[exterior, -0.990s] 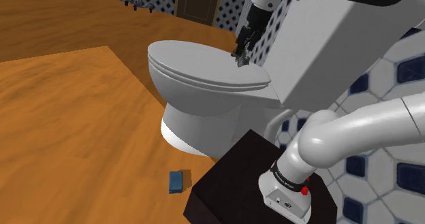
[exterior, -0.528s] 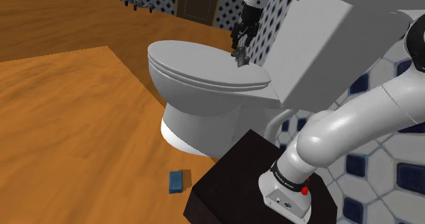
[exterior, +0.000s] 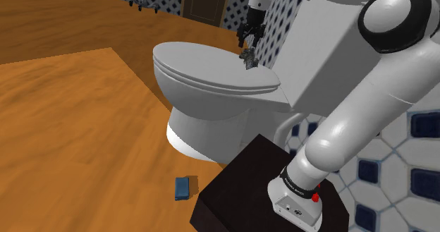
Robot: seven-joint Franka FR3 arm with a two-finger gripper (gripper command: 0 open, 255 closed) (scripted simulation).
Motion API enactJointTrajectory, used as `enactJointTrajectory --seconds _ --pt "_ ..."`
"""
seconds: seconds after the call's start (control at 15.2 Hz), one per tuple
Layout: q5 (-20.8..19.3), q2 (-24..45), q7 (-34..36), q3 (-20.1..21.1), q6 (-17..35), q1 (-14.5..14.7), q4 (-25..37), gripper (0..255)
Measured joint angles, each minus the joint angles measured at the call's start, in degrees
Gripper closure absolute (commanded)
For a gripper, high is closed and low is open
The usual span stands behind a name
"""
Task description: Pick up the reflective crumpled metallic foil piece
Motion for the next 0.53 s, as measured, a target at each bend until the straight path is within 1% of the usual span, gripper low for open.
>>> enactJointTrajectory --seconds 0.2,0.33,0.53 --pt "1.69 6.70 -0.75 -1.84 -1.91 -1.67 7.06 0" --pt "2.13 8.40 -0.96 -2.31 -1.34 -2.20 7.78 0" --pt "2.21 8.75 -0.87 -2.40 0.44 -2.32 6.23 0"
